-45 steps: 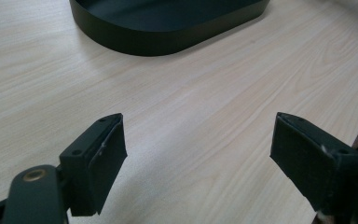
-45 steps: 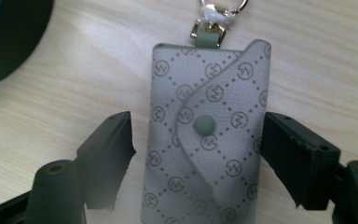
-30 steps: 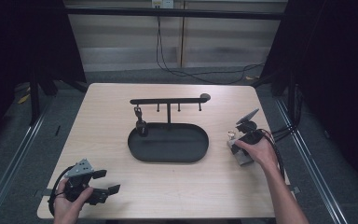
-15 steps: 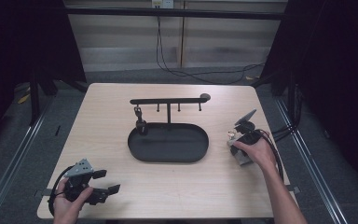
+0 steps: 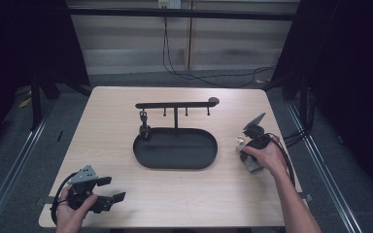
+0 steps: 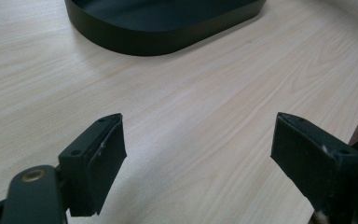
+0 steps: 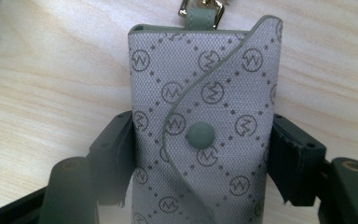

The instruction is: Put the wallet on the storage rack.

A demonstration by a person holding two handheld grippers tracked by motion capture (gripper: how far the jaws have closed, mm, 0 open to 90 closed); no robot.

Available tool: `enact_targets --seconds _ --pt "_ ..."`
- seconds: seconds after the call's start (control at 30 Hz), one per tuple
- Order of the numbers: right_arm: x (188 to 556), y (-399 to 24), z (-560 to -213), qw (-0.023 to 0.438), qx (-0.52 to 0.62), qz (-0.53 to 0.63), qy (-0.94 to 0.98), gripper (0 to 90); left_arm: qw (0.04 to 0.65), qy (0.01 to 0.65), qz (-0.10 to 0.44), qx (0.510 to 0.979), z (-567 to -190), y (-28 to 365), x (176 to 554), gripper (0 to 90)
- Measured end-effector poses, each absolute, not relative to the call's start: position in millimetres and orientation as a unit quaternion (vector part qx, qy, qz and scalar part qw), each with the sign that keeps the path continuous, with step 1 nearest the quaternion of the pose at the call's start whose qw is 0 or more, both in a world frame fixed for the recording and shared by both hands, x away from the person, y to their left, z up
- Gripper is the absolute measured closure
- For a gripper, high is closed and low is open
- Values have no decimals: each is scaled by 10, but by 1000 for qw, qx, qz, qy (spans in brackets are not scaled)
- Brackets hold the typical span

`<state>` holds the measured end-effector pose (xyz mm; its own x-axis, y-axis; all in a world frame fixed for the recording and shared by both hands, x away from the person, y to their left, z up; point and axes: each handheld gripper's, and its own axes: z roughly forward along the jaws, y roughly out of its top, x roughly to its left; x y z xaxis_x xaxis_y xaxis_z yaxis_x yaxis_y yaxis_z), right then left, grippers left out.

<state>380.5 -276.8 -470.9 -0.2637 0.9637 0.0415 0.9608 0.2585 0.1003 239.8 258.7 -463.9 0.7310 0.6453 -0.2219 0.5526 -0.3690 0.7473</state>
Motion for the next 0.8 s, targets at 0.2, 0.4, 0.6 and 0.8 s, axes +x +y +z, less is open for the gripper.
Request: enact_targets --seconds 0.2,0.4,0.6,0.8 --pt "3830 -2778 -4665 11 612 62 789 324 431 366 51 823 -4641 2590 2402 176" --pt "3820 -2783 -4577 12 613 68 787 327 432 370 50 821 -4649 2605 2408 176" --pt "3796 -2827 -4463 22 617 82 782 326 432 369 51 821 -4648 2605 2408 176" --pt "3779 -2869 -4346 27 620 93 779 326 432 369 49 822 -4650 2608 2410 177"
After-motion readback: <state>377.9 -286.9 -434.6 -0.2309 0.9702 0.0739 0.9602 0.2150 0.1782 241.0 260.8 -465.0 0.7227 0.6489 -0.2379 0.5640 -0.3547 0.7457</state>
